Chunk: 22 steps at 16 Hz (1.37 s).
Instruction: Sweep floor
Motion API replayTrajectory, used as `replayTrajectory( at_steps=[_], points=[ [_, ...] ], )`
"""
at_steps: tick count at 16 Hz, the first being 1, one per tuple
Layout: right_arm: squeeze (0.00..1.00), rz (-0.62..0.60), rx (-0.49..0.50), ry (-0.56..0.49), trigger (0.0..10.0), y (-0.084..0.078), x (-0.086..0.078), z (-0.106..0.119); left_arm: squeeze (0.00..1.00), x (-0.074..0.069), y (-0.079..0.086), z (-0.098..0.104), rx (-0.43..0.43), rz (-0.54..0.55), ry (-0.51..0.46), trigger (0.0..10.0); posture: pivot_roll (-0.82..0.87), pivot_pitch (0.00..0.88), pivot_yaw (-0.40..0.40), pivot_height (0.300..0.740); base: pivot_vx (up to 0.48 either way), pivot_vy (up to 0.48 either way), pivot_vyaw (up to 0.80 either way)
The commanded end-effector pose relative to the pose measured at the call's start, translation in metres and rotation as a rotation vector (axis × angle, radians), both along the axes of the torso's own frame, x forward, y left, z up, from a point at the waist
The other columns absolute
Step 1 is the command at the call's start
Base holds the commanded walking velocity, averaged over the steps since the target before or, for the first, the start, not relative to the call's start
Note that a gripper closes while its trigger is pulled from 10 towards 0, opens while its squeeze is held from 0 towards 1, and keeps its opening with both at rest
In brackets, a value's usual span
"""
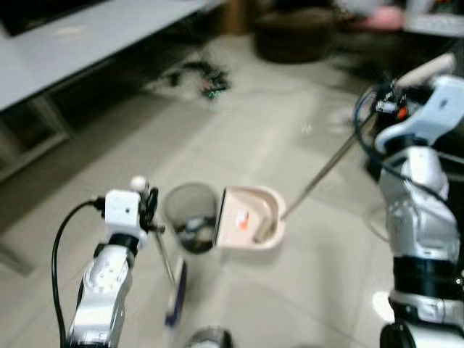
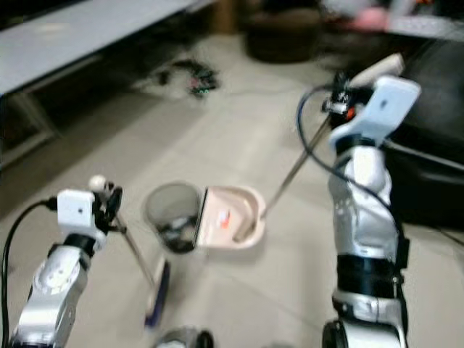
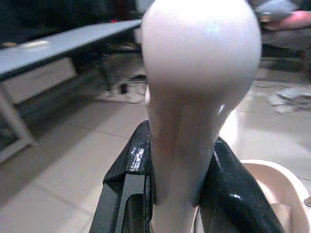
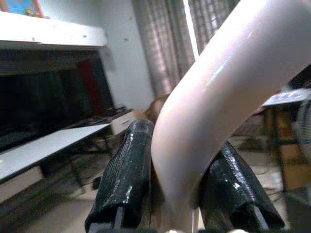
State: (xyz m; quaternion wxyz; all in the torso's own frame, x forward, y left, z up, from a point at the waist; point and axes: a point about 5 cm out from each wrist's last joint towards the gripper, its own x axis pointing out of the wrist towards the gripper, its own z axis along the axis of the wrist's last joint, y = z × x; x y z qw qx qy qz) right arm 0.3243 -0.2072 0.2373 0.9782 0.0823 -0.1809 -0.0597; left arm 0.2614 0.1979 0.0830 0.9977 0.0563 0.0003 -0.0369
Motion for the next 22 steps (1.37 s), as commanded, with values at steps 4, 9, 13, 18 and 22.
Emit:
replayTrajectory(
  at_steps=[4, 9, 13, 18, 22],
  points=[
    [0.00, -0.014, 0.020, -0.075, 10.0, -0.003, 0.005, 0.028, 0.00, 0.007, 0.003, 0.011, 0.064, 0.011, -0.042, 10.0, -0.02, 0.000, 0.093, 0.740, 0.296, 0.000, 0.80],
    [0.00, -0.058, -0.004, -0.107, 10.0, -0.005, 0.011, 0.038, 0.00, 0.015, -0.003, 0.013, 0.043, 0.008, -0.052, 10.0, -0.02, 0.000, 0.091, 0.740, 0.333, 0.000, 0.16],
    [0.00, -0.039, 0.002, -0.109, 10.0, -0.002, 0.011, 0.038, 0.00, 0.015, -0.005, 0.011, 0.035, 0.004, -0.048, 10.0, -0.02, 0.000, 0.086, 0.740, 0.336, 0.000, 0.00],
    [0.00, -0.059, -0.015, -0.091, 10.0, -0.003, 0.013, 0.035, 0.00, 0.016, -0.003, 0.009, 0.036, 0.008, -0.046, 10.0, -0.02, 0.003, 0.087, 0.740, 0.337, 0.000, 0.27],
    [0.00, -0.079, -0.007, -0.087, 10.0, -0.007, 0.013, 0.035, 0.00, 0.017, -0.004, 0.008, 0.036, 0.005, -0.043, 10.0, -0.03, 0.005, 0.087, 0.740, 0.337, 0.000, 0.20]
  ],
)
